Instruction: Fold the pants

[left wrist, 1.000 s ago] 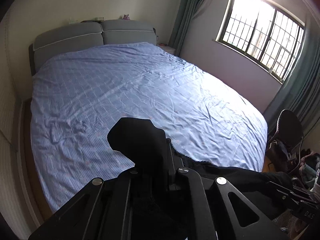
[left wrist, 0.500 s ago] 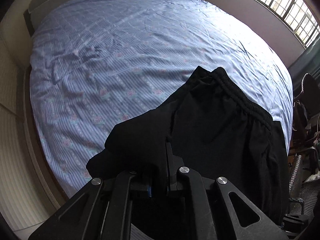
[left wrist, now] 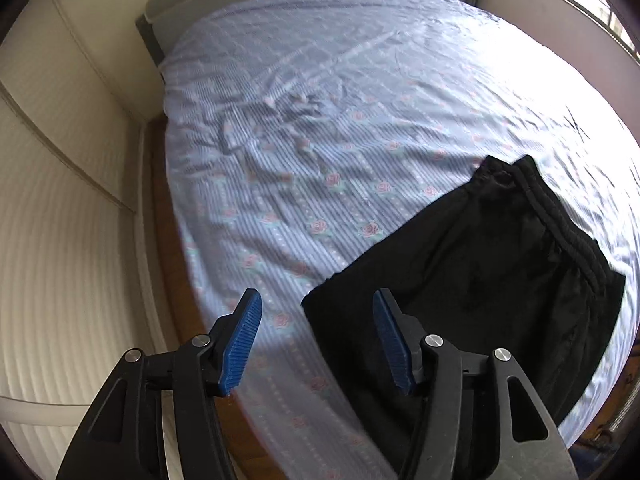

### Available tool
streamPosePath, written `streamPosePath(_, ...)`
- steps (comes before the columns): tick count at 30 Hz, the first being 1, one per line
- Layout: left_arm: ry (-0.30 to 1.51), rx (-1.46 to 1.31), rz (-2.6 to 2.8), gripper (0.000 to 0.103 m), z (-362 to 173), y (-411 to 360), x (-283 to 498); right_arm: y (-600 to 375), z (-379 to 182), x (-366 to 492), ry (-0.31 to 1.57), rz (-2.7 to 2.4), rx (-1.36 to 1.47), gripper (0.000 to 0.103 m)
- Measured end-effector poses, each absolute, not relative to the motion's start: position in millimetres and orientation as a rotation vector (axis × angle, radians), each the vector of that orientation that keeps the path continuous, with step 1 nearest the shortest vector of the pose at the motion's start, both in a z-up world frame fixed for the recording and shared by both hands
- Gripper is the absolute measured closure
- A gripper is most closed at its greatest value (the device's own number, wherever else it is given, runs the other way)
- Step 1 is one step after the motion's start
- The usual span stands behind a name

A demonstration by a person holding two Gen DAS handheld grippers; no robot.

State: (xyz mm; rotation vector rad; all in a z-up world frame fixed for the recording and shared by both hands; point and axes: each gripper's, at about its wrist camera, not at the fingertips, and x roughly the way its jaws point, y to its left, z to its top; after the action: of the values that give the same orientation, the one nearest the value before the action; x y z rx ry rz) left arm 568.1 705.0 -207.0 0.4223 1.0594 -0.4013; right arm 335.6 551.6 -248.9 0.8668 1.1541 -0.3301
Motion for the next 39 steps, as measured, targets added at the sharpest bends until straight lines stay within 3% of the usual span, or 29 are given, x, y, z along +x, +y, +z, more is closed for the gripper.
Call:
streamPosePath(7, 0.941, 0.436, -0.467, 0.025, -146, 698, 468, 516, -170, 290, 0.982, -0.245, 0.567, 0.026)
streamPosePath(13, 0.862, 0.418, -0.529, 0.013, -99, 649, 368, 466, -101, 240, 0.865, -0.218, 0.387, 0.016)
streamPosePath(28, 0.806, 0.196, -0.481, 0.010, -32, 453, 185, 277, -19, 107, 0.785, -0.078, 0.187, 0.016)
streamPosePath(39, 0.739, 0.202, -0.505, 0.010, 4, 367, 155, 181, 3, 69, 0.742, -0.111, 0.163, 0.016)
